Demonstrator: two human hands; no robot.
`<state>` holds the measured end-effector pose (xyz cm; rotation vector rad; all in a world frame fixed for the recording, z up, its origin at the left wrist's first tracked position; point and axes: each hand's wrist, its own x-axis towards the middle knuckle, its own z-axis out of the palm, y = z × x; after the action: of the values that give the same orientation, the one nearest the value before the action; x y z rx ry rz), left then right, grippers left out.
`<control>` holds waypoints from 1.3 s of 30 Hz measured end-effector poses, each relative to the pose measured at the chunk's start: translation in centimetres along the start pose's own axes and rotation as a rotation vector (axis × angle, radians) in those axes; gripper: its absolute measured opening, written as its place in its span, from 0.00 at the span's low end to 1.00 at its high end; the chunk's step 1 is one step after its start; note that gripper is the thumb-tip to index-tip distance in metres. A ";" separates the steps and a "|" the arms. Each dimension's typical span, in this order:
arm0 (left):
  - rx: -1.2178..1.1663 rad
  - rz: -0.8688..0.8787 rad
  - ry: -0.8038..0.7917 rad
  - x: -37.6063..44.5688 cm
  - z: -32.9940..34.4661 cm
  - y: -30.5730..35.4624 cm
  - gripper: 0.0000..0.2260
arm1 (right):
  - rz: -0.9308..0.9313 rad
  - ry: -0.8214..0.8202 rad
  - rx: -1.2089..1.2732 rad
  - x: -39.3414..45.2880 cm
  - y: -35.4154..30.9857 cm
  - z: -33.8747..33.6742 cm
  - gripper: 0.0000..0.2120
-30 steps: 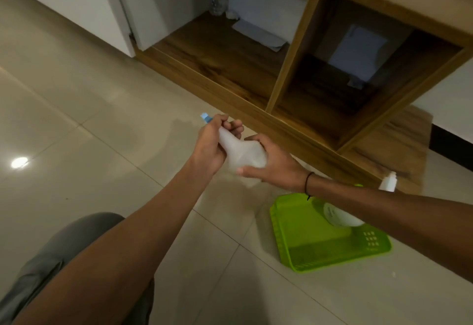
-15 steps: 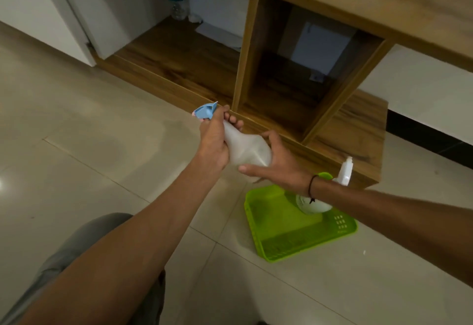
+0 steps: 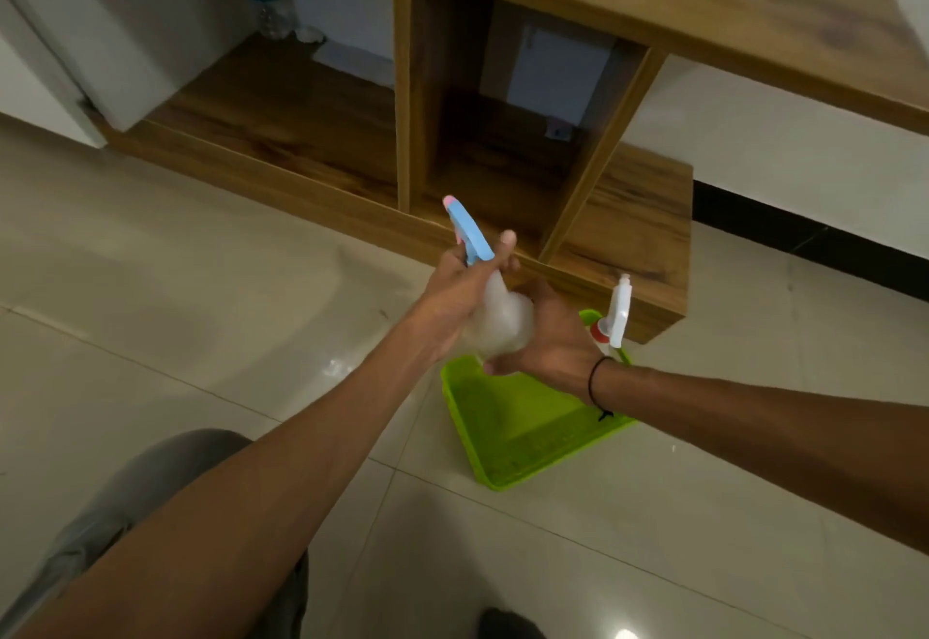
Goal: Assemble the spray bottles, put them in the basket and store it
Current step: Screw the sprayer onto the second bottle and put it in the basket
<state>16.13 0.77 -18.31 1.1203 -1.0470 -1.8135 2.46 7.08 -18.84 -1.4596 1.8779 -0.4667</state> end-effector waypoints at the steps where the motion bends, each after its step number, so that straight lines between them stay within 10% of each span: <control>1: 0.052 -0.009 -0.068 -0.2 0.5 -0.5 0.08 | 0.010 0.026 0.011 -0.5 0.9 0.1 0.49; 14: 0.738 0.045 -0.447 -1.0 0.7 -5.7 0.28 | 0.092 0.180 -0.027 -3.0 6.1 2.4 0.46; 39: 1.095 0.241 0.051 -1.4 1.3 -10.8 0.25 | 0.308 0.083 -0.014 -2.4 8.0 2.2 0.33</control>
<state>13.56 6.51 -27.28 1.5113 -2.1322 -0.9432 -1.25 12.01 -24.85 -1.1461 2.1299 -0.3699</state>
